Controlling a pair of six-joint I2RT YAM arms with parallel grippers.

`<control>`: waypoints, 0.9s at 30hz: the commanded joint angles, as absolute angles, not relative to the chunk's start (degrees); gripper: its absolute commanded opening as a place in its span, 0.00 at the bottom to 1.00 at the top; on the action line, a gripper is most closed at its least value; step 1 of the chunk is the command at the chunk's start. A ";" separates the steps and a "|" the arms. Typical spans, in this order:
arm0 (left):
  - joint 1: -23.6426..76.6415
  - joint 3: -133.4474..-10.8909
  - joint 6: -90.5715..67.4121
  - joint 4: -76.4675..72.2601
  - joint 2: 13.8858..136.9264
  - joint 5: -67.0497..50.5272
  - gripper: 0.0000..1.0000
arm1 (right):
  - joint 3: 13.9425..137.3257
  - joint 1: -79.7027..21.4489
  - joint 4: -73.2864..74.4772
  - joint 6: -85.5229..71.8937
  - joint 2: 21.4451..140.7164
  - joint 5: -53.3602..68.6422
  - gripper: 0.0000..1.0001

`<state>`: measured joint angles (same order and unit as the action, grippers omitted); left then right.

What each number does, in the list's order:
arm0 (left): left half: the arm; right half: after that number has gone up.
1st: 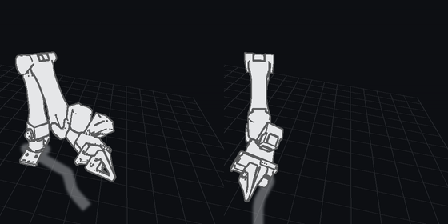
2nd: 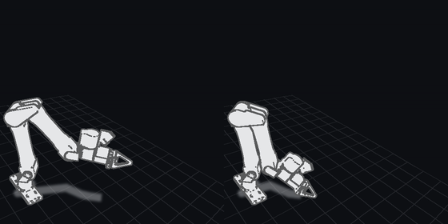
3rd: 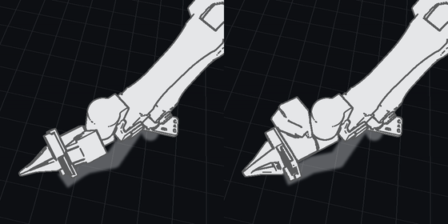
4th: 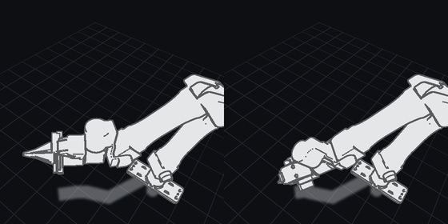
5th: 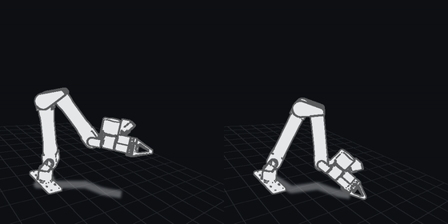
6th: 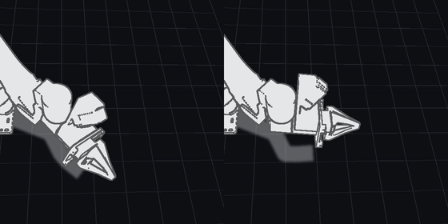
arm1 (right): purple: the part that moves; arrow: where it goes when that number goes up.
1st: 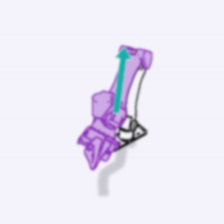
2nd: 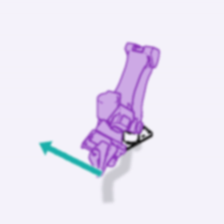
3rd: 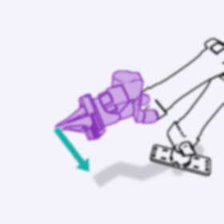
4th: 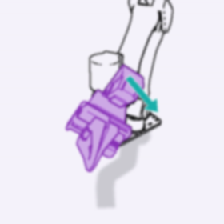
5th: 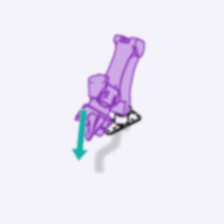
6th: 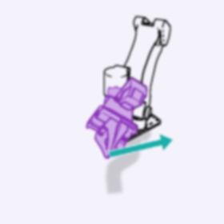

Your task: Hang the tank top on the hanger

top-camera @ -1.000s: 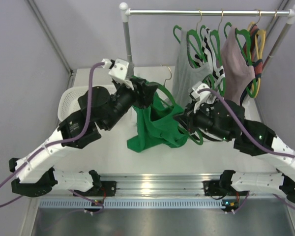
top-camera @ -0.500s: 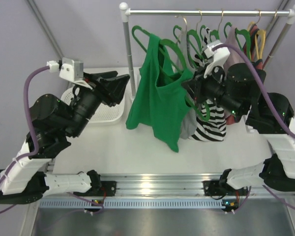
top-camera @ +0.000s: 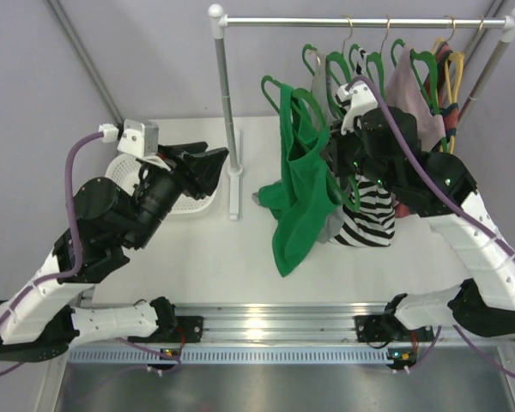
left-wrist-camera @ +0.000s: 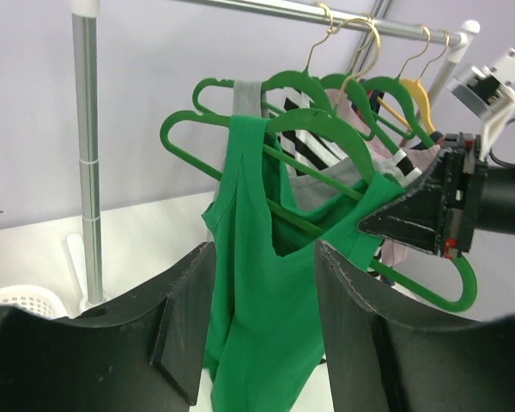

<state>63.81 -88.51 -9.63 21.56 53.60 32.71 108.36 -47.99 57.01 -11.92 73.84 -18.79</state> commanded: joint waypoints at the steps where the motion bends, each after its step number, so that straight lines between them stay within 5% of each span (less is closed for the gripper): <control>1: 63.81 -86.75 -10.98 20.74 51.77 33.57 0.54 | 109.33 -44.66 48.88 -13.62 74.53 -15.21 0.00; 15: 63.81 -82.27 -12.48 21.97 48.60 34.01 0.54 | 127.08 -39.21 49.13 -15.73 88.84 -19.52 0.00; 27: 63.90 -83.41 -12.30 23.03 48.87 33.66 0.54 | 129.38 -35.16 45.88 -15.64 93.77 -16.53 0.00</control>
